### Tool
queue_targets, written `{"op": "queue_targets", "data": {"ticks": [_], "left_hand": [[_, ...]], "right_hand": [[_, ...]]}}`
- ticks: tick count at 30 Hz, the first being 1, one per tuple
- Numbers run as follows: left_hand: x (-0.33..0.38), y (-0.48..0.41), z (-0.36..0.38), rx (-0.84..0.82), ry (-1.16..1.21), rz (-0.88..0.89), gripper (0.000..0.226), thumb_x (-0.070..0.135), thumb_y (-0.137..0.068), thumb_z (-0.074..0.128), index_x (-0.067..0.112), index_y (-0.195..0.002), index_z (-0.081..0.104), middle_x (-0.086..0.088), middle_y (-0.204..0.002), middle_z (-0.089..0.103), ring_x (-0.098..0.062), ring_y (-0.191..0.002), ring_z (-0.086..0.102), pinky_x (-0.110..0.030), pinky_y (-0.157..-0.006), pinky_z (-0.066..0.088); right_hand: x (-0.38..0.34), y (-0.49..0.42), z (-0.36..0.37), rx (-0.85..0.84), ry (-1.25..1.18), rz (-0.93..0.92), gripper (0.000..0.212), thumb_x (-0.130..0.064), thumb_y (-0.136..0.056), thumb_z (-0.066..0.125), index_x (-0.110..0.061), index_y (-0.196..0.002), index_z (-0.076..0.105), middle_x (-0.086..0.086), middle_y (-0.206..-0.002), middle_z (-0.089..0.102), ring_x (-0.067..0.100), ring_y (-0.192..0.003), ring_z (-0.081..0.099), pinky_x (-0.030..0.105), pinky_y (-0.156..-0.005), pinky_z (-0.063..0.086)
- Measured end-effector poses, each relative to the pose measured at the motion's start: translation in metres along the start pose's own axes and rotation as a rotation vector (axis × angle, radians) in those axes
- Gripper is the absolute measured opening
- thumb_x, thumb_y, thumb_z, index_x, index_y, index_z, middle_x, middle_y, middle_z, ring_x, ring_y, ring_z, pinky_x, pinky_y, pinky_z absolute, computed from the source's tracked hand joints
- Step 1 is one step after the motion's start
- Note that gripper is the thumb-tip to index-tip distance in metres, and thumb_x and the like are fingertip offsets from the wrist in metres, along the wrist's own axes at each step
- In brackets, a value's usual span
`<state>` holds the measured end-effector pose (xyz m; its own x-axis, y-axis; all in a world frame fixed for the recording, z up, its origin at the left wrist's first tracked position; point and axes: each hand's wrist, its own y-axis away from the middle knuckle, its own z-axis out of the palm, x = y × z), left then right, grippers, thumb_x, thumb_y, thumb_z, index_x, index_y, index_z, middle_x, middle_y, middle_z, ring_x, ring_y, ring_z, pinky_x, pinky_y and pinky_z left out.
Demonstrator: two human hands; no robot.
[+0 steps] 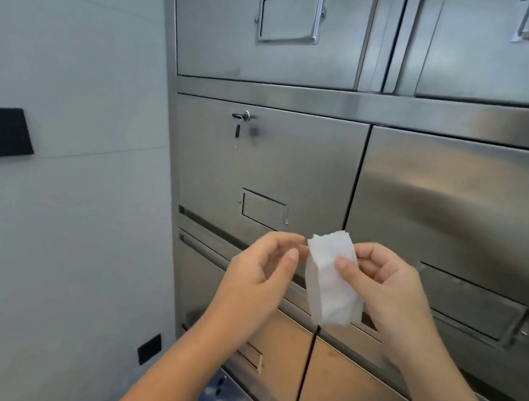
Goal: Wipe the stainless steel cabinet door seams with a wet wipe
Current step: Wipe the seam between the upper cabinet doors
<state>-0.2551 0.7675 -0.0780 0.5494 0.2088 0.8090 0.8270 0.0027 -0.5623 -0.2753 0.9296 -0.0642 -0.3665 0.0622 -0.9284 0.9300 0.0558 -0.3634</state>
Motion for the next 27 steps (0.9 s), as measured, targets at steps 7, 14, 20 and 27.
{"op": "queue_targets", "data": {"ticks": [7, 14, 20, 27], "left_hand": [[0.0, -0.077, -0.001, -0.021, -0.054, 0.116, 0.018, 0.035, -0.087, 0.045, 0.041, -0.099, 0.057, 0.025, -0.101, 0.065, 0.004, -0.1, 0.059, -0.014, -0.086, 0.046], [0.011, -0.13, 0.017, -0.073, 0.021, 0.263, 0.019, 0.02, -0.093, 0.049, 0.037, -0.096, 0.058, 0.02, -0.1, 0.066, 0.001, -0.1, 0.059, -0.016, -0.088, 0.045], [0.029, -0.171, 0.027, -0.146, 0.073, 0.424, 0.018, 0.031, -0.088, 0.044, 0.035, -0.099, 0.057, 0.018, -0.103, 0.064, 0.003, -0.103, 0.057, -0.013, -0.089, 0.042], [0.035, -0.232, 0.017, -0.142, -0.058, 0.691, 0.028, 0.024, -0.091, 0.042, 0.013, -0.11, 0.058, 0.01, -0.114, 0.058, 0.012, -0.097, 0.05, 0.0, -0.082, 0.033]], "right_hand": [[-0.022, -0.056, -0.014, 0.096, 0.008, -0.125, 0.007, -0.009, -0.084, 0.064, -0.016, -0.084, 0.064, -0.009, -0.074, 0.071, 0.002, -0.062, 0.064, 0.015, -0.049, 0.049], [-0.056, -0.082, -0.039, 0.214, 0.057, -0.218, 0.008, -0.005, -0.083, 0.064, -0.013, -0.082, 0.065, 0.0, -0.075, 0.072, 0.009, -0.065, 0.064, 0.02, -0.055, 0.05], [-0.087, -0.096, -0.047, 0.304, 0.16, -0.29, 0.009, -0.008, -0.083, 0.065, -0.016, -0.082, 0.066, -0.002, -0.078, 0.073, 0.01, -0.069, 0.067, 0.022, -0.059, 0.052], [-0.132, -0.129, -0.037, 0.468, 0.273, -0.335, 0.012, -0.009, -0.083, 0.066, -0.02, -0.077, 0.065, 0.002, -0.08, 0.072, 0.019, -0.076, 0.066, 0.042, -0.08, 0.052]]}}
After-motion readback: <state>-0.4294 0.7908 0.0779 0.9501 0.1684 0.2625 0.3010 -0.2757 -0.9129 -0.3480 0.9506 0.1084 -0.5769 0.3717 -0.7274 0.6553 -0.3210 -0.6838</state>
